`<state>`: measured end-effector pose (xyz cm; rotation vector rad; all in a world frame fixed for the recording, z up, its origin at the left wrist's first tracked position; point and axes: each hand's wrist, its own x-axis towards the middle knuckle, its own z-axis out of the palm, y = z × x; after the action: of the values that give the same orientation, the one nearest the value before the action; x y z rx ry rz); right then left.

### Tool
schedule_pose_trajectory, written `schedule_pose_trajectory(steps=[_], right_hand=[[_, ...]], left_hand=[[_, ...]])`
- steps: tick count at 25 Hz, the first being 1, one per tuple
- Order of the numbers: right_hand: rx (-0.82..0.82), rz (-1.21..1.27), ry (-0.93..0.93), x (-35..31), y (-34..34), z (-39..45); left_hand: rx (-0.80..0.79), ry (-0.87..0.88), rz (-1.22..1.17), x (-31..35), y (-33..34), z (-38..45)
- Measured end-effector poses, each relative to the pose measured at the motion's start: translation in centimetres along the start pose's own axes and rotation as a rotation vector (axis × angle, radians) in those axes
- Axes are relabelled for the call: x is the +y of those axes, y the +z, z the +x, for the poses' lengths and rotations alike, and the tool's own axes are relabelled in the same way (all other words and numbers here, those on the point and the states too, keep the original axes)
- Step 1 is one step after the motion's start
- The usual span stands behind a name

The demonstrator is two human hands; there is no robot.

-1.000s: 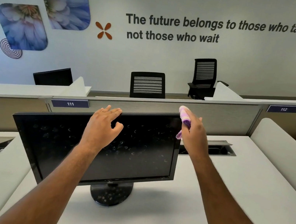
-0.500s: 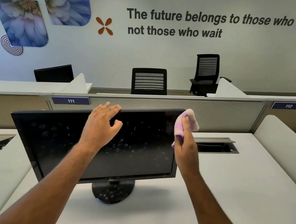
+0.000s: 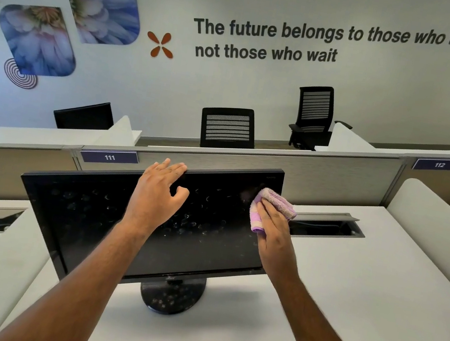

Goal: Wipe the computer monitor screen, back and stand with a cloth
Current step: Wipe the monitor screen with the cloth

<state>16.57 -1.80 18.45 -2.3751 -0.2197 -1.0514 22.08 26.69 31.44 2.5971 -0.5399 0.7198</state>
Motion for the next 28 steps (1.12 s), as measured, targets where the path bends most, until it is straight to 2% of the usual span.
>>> schedule_pose_trajectory(steps=[6, 10, 12, 15, 20, 28], right_hand=[[-0.006, 0.077, 0.038, -1.2, -0.3, 3.1], [-0.104, 0.029, -0.105, 0.5, 0.9, 0.2], [-0.135, -0.034, -0.104, 1.3, 1.0, -0.7], [-0.096, -0.105, -0.089, 1.1, 0.2, 0.1], [-0.020, -0.079, -0.060, -0.6, -1.0, 3.3], [-0.018, -0.226, -0.082, -0.1, -0.9, 0.7]], left_hand=[[-0.012, 0.000, -0.010, -0.4, -0.2, 0.0], [-0.028, 0.007, -0.017, -0.2, -0.2, 0.1], [-0.028, 0.008, -0.016, -0.1, -0.1, 0.0], [-0.032, 0.008, -0.019, -0.2, -0.3, 0.0], [-0.034, 0.008, -0.024, -0.3, -0.6, -0.3], [-0.031, 0.004, -0.029, -0.1, -0.5, -0.3]])
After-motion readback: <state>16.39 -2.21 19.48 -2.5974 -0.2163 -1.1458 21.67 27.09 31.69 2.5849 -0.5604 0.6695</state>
